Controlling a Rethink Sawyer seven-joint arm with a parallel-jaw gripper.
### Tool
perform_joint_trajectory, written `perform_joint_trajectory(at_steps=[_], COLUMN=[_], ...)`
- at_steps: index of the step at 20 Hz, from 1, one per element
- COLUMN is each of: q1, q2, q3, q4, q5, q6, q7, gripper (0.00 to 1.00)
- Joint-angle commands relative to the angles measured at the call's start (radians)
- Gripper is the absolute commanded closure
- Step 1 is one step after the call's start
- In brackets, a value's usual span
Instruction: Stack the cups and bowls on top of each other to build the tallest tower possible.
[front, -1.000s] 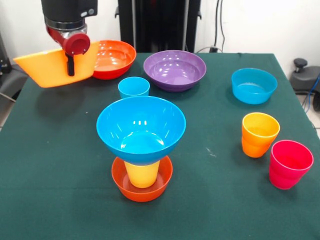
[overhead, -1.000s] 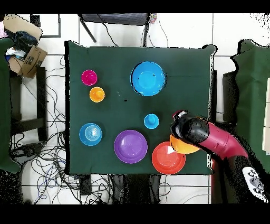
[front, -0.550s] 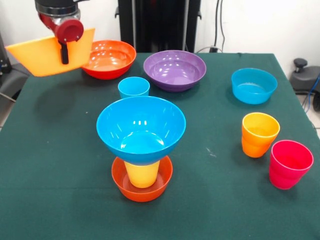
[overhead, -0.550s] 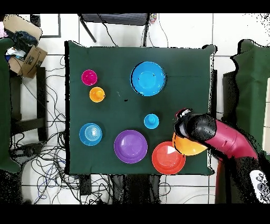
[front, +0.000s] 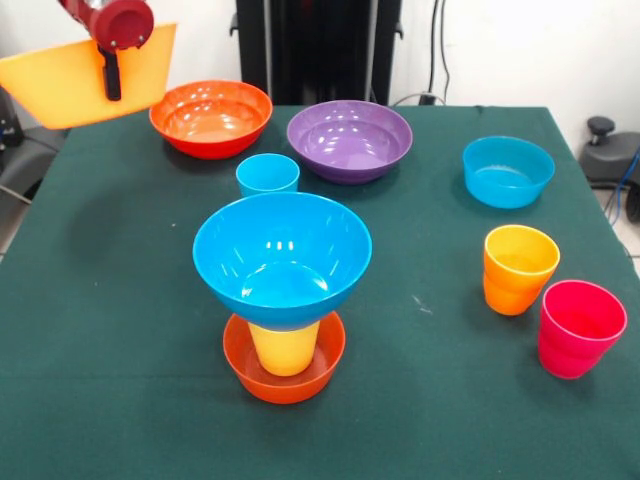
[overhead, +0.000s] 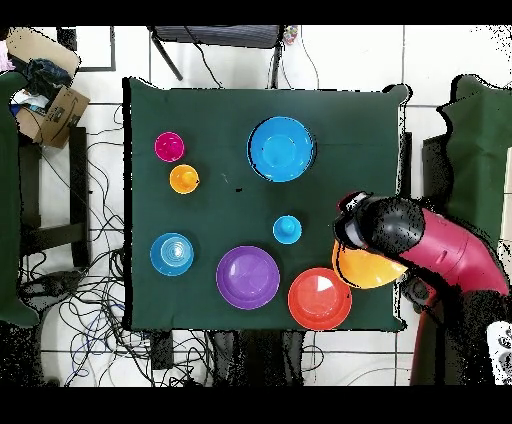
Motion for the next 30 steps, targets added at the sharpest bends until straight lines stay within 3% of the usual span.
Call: perform_joint_trajectory(at_steps=[1, 10, 15, 22, 25, 30], q1=[0.052, 0.068, 0.044, 0.036, 0.022, -0.016], q2=[-0.029, -0.063, -0.049, -0.020, -0.055, -0.164], q3=[0.078, 0.103, 0.141, 0.200, 0.228, 0.283], q4=[-0.108, -0.149, -0.188, -0.217, -0.157, 0.047], q5=[-0.046, -0.070, -0.059, -0.038, -0.026, -0.006], q6=[0.173, 0.230, 0.281, 0.269, 0.243, 0.163], q7=[-0.098, -0.172, -0.224, -0.222, -0.254, -0.309], gripper=[1.00, 1.00, 1.00, 1.00, 1.00, 1.00])
